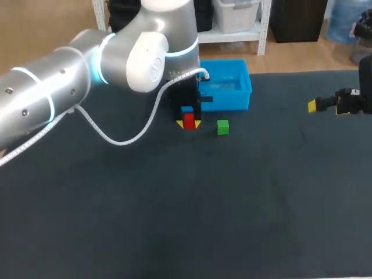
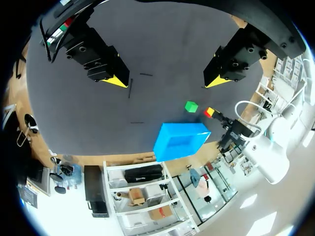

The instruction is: Use the left arm to pick the red cube and place it into the blue plastic box first, then use the right arm to grasp the green cube and put it into the same blue plastic box after the first action is fully finished.

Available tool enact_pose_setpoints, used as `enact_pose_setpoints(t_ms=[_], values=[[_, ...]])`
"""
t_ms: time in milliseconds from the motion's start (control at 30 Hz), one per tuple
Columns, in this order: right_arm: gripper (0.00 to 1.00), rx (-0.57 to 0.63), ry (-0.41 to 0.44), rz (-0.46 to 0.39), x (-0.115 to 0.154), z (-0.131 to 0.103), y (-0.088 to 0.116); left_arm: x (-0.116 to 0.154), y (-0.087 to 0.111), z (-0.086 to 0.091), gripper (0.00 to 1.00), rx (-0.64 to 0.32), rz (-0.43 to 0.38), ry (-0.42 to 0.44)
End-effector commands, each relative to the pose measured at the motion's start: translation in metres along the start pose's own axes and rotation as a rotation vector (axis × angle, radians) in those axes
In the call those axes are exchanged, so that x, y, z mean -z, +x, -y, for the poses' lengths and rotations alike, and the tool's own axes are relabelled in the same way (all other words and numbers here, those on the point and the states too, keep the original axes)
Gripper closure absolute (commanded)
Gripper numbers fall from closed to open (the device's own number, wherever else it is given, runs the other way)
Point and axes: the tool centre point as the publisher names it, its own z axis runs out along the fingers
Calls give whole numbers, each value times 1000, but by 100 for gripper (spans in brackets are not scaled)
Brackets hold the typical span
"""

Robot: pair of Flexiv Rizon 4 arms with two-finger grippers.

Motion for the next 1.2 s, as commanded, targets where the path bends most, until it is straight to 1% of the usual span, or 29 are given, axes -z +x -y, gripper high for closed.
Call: enact_pose_setpoints(t_ms=[33, 167, 267, 333, 467, 600, 767, 800, 833, 900, 933, 967, 1000, 1033, 1100, 1200], values=[[0, 1, -1, -1, 0, 0, 0, 30, 2, 0, 100, -15, 20, 6], [0, 1, -1, -1, 0, 0, 0, 57, -1, 2, 100, -28, 37, 10], [0, 1, -1, -1, 0, 0, 0, 77, -3, -1, 100, -30, 59, 14], [0, 1, -1, -1, 0, 0, 0, 91, -4, -3, 100, -28, 81, -1], [0, 1, -1, -1, 0, 0, 0, 112, -4, -7, 100, -26, 120, -3], [0, 1, -1, -1, 0, 0, 0, 118, -5, -11, 100, -26, 138, -14], [0, 1, -1, -1, 0, 0, 0, 122, -7, -15, 100, -43, 161, 1], [0, 1, -1, -1, 0, 0, 0, 122, -8, -17, 100, -55, 171, -3], [0, 1, -1, -1, 0, 0, 0, 124, -10, -18, 100, -60, 181, 18], [0, 1, -1, -1, 0, 0, 0, 126, -14, -21, 100, -89, 197, 8], [0, 1, -1, -1, 0, 0, 0, 127, -16, -22, 100, -95, 210, 31], [0, 1, -1, -1, 0, 0, 0, 129, -18, -24, 100, -101, 230, 28], [0, 1, -1, -1, 0, 0, 0, 130, -20, -25, 100, -112, 247, 46], [0, 1, -1, -1, 0, 0, 0, 131, -23, -26, 100, -116, 234, 45], [0, 1, -1, -1, 0, 0, 0, 133, -26, -29, 100, -129, 270, 67], [0, 1, -1, -1, 0, 0, 0, 136, -31, -32, 100, -145, 288, 71]])
